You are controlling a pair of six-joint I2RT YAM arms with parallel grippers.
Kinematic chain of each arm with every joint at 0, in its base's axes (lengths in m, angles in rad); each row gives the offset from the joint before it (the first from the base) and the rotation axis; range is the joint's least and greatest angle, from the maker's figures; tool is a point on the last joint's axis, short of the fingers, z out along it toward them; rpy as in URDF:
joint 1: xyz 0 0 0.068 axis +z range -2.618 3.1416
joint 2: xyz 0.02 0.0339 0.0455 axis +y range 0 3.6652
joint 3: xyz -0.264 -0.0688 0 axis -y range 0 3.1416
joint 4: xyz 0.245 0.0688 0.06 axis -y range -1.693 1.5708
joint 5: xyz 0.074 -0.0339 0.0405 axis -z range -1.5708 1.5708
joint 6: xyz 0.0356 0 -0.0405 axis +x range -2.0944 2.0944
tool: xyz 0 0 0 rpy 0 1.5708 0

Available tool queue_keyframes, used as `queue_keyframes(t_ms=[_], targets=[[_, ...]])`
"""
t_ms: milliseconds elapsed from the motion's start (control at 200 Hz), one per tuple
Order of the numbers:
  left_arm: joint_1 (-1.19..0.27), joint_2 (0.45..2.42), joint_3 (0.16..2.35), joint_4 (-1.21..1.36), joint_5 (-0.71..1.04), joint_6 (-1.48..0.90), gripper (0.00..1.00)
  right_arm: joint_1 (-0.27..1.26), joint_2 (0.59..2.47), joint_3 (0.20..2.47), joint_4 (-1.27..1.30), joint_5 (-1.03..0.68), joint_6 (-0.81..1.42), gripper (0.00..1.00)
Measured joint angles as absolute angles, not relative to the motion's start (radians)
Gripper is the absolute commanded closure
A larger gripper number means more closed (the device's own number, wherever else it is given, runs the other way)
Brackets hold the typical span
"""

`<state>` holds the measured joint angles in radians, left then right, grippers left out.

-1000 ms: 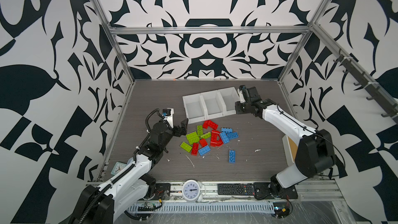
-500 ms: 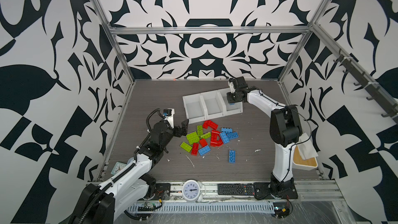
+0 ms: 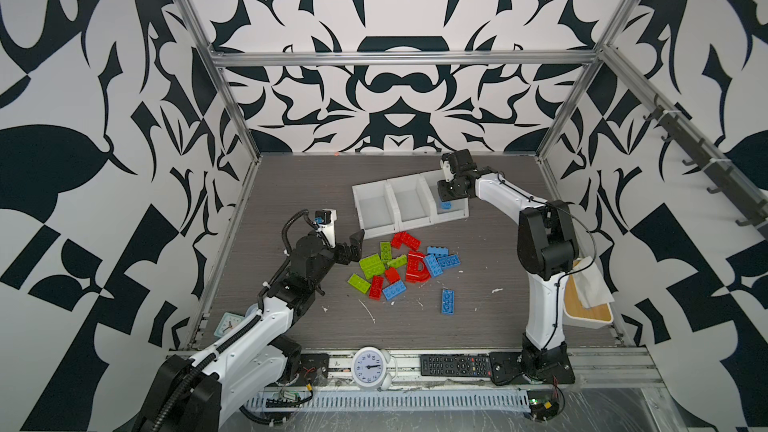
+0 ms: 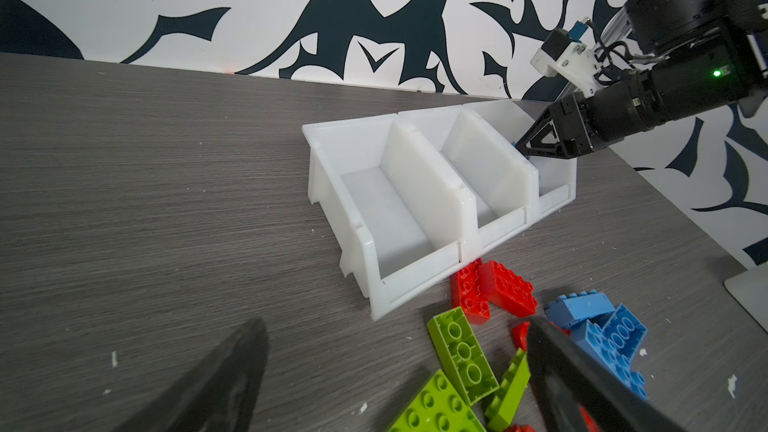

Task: Sort the legos into containers by color
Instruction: 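Open the right gripper to drop the blue brick into the compartment, then move the right gripper back down onto another small blue brick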

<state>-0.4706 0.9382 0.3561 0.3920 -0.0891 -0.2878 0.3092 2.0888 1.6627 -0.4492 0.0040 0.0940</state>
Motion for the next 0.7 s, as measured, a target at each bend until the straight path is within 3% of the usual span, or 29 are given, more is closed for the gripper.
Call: queue_keyframes(t_ms=[260, 430, 700], targets=[[-0.471, 0.923, 0.356, 0.392, -0.089, -0.288, 0.00, 0.313, 1.991, 1.609, -0.476, -0.009, 0.091, 0.51], [-0.471, 0.923, 0.356, 0.390, -0.089, -0.288, 0.01, 0.375, 1.750, 1.424, -0.498, -0.004, 0.116, 0.51], [-0.471, 0.922, 0.356, 0.377, -0.089, -0.287, 0.01, 0.601, 1.424, 1.111, -0.586, 0.031, 0.235, 0.52]])
